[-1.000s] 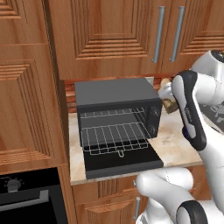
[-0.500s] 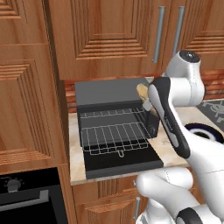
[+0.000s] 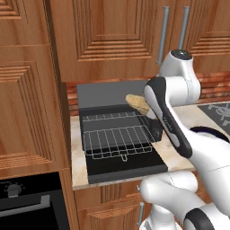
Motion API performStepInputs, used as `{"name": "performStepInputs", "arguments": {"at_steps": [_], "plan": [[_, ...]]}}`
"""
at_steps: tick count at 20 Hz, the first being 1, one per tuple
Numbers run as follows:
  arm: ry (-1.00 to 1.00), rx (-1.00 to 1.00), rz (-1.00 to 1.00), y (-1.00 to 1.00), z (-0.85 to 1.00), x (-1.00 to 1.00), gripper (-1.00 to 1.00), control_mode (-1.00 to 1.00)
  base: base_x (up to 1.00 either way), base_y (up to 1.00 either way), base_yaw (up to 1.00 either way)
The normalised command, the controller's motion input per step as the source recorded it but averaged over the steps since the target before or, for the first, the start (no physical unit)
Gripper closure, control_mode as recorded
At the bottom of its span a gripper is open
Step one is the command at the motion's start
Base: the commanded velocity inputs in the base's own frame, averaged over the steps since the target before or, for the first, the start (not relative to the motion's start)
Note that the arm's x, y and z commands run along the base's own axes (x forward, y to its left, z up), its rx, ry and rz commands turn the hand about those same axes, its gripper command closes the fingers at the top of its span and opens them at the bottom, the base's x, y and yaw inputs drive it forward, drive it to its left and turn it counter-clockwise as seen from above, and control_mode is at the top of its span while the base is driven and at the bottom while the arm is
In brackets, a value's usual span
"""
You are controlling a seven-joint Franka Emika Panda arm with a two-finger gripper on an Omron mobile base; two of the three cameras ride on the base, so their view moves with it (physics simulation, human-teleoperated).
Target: Pull the toaster oven rack outwards. Pick up the baguette from the plate and place it on the toaster oven rack. Close the toaster oven door fully and set the temperature to the lowest setting.
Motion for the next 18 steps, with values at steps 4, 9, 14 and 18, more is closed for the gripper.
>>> {"name": "performStepInputs", "arguments": {"at_steps": [4,9,14,18], "plan": [[0.00,-0.21,0.35,0.18,-0.23,0.28,1.00,-1.00,0.00,0.00,0.00],[0.00,-0.12,0.21,0.02,-0.46,0.19,1.00,-1.00,0.00,0.00,0.00],[-0.01,-0.03,0.10,0.00,-0.47,0.11,1.00,-1.00,0.00,0.00,0.00],[-0.02,0.00,0.08,0.03,-0.26,0.12,1.00,-1.00,0.00,0.00,0.00]]}}
